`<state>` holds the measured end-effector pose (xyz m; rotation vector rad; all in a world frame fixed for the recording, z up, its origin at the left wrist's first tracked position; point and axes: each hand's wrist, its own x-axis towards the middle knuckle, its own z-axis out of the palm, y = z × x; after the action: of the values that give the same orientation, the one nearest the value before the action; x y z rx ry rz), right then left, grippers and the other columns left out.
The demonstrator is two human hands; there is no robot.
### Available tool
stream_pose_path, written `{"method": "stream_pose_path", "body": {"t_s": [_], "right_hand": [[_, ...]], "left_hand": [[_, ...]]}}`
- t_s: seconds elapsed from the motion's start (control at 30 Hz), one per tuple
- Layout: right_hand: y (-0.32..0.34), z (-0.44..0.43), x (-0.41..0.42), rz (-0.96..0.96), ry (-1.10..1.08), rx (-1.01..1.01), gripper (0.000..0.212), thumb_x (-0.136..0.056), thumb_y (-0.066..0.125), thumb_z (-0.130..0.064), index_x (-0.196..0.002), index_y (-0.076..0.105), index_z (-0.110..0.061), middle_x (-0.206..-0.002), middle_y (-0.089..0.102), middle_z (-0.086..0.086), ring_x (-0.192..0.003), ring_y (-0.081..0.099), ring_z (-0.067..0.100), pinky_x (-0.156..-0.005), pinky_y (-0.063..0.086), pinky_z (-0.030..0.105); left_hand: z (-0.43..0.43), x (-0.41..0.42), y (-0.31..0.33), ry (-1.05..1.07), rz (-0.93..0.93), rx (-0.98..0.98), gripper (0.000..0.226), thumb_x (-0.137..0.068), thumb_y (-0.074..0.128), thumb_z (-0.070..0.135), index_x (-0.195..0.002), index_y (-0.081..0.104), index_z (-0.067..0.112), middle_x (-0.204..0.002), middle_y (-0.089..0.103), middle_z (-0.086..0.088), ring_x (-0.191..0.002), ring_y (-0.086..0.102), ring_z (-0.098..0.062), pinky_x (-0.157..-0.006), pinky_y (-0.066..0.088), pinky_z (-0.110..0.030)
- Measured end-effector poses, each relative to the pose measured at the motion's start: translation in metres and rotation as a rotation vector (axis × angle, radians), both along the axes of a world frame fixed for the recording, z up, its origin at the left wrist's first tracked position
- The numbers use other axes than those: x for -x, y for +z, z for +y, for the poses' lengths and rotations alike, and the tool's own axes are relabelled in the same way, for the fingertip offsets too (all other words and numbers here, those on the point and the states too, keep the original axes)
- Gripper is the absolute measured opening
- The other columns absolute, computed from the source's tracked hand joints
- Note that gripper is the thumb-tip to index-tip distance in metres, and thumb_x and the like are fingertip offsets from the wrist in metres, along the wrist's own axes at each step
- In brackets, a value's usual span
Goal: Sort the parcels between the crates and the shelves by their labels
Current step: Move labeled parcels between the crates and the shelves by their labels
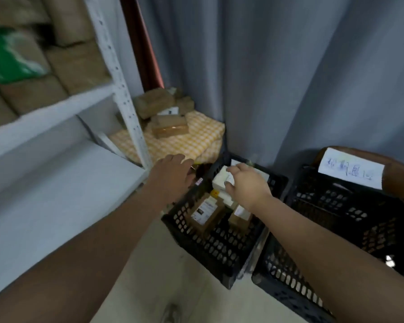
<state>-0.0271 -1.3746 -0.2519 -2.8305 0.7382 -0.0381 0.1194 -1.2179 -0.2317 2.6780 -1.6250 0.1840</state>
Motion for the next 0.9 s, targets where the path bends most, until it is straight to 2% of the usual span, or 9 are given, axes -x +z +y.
{"method": "stream_pose_path", "body": {"t_s": [0.2, 0.4, 0.57, 0.7, 0.9], "right_hand": [[0.086, 0.086, -0.037, -0.289, 0.239, 0.021, 0.037, -0.098, 0.046, -0.033, -0.130, 0.054, -0.017, -0.130, 0.055, 0.005, -0.116, 0.050, 0.025, -0.090, 0.043, 0.035], [0.155, 0.212, -0.096, -0.475, 0.483, 0.044, 0.034, -0.094, 0.049, -0.030, -0.123, 0.058, -0.016, -0.123, 0.058, 0.006, -0.112, 0.053, 0.025, -0.087, 0.042, 0.034], [0.180, 0.345, -0.121, -0.582, 0.676, -0.073, 0.033, -0.094, 0.051, -0.028, -0.124, 0.058, -0.017, -0.127, 0.057, 0.003, -0.118, 0.048, 0.023, -0.094, 0.041, 0.033], [0.174, 0.458, -0.118, -0.598, 0.822, -0.133, 0.035, -0.092, 0.056, -0.027, -0.127, 0.057, -0.020, -0.130, 0.054, 0.000, -0.120, 0.046, 0.020, -0.095, 0.036, 0.030], [0.161, 0.607, -0.108, -0.626, 0.983, -0.239, 0.038, -0.093, 0.057, -0.029, -0.130, 0.054, -0.020, -0.134, 0.051, -0.002, -0.124, 0.043, 0.019, -0.097, 0.038, 0.031]], "left_hand": [[0.114, -0.008, 0.108, 0.172, -0.124, 0.076, 0.045, -0.097, 0.040, 0.043, -0.134, 0.049, 0.018, -0.132, 0.053, -0.007, -0.116, 0.051, -0.028, -0.092, 0.045, -0.043], [0.258, -0.009, 0.170, 0.423, -0.232, 0.095, 0.044, -0.097, 0.042, 0.040, -0.134, 0.046, 0.018, -0.132, 0.051, -0.008, -0.117, 0.048, -0.029, -0.092, 0.044, -0.039], [0.391, 0.016, 0.181, 0.627, -0.279, 0.173, 0.042, -0.096, 0.044, 0.040, -0.131, 0.049, 0.018, -0.132, 0.052, -0.006, -0.117, 0.048, -0.028, -0.089, 0.043, -0.036], [0.494, 0.042, 0.178, 0.751, -0.292, 0.181, 0.039, -0.094, 0.045, 0.038, -0.128, 0.053, 0.020, -0.129, 0.053, -0.002, -0.114, 0.050, -0.025, -0.087, 0.045, -0.036], [0.633, 0.081, 0.172, 0.892, -0.314, 0.201, 0.039, -0.096, 0.045, 0.038, -0.130, 0.052, 0.021, -0.129, 0.054, 0.000, -0.114, 0.050, -0.024, -0.087, 0.042, -0.032]]}}
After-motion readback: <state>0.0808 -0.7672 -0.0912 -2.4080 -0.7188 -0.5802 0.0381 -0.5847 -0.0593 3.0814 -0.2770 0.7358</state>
